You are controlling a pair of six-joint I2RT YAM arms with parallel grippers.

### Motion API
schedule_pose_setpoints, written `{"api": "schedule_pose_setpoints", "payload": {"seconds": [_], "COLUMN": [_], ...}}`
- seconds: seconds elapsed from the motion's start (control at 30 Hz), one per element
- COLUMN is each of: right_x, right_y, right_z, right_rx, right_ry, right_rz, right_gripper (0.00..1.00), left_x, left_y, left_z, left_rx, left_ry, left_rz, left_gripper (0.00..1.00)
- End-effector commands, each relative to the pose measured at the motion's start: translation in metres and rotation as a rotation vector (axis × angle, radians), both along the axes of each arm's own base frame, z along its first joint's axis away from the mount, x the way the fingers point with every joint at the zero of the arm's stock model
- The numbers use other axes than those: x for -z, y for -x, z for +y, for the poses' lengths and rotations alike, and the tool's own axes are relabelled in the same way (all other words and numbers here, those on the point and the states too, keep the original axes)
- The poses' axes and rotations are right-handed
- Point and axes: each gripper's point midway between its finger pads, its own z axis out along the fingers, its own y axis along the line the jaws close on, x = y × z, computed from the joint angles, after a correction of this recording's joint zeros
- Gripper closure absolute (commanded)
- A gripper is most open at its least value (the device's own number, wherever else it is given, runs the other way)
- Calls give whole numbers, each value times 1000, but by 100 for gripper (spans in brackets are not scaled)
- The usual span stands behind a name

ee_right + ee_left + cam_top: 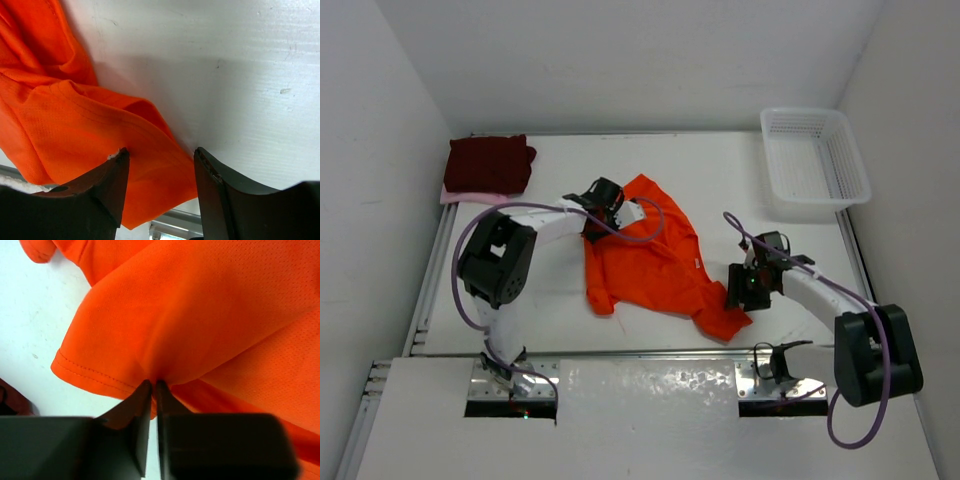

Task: Fold and stack the t-shirts
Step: Flatten out the tshirt

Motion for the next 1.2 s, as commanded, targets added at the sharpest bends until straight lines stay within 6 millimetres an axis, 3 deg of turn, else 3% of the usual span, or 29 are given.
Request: {"api": "schedule_pose_setpoints", "payload": {"seconds": [0.0,0.03,0.2,0.33,0.47,0.53,0.6,0.63,0.67,0.73,0.87,0.93,0.97,1.0,1.03,1.1,1.17], "right_x": [-6,-6,-9,-20,-27,-27,-15,-3,-2,7,16,24,25,28,27,31,24], "right_y": [-7,-7,-4,9,19,18,17,27,20,25,34,33,25,27,25,26,8], "right_z": [1,1,-4,-20,-21,-9,7,13,23,26,3,-3,1,4,13,14,8], "right_rx": [-4,-3,-9,-32,34,82,95,132,125,136,173,190,197,207,194,210,222], "right_ry": [-2,-4,25,104,99,30,-67,-103,-144,-114,15,39,15,-3,-52,-49,-30], "right_rz": [-52,-51,-36,-22,-16,-13,-25,19,-14,20,38,7,-25,-12,-2,18,-67], "right_gripper": [47,47,48,44,30,26,13,13,12,13,16,38,51,73,85,100,100], "left_x": [-24,-37,-95,-122,-128,-125,-122,-120,-121,-117,-122,-122,-120,-120,-120,-123,-126], "left_y": [-5,-5,-2,19,57,82,98,103,106,112,117,118,117,116,115,114,107], "left_z": [-3,-4,-2,9,22,34,45,47,47,46,42,42,43,44,46,47,50], "left_rx": [-8,-21,-50,-60,-63,-68,-84,-102,-107,-123,-135,-133,-137,-141,-145,-152,-167], "left_ry": [38,59,107,96,99,82,60,65,80,94,135,143,138,134,123,123,110], "left_rz": [-64,-82,-152,-130,-41,1,18,26,28,43,47,42,41,36,31,20,-16], "left_gripper": [96,100,100,100,100,100,100,100,100,100,100,100,100,100,100,100,100]}}
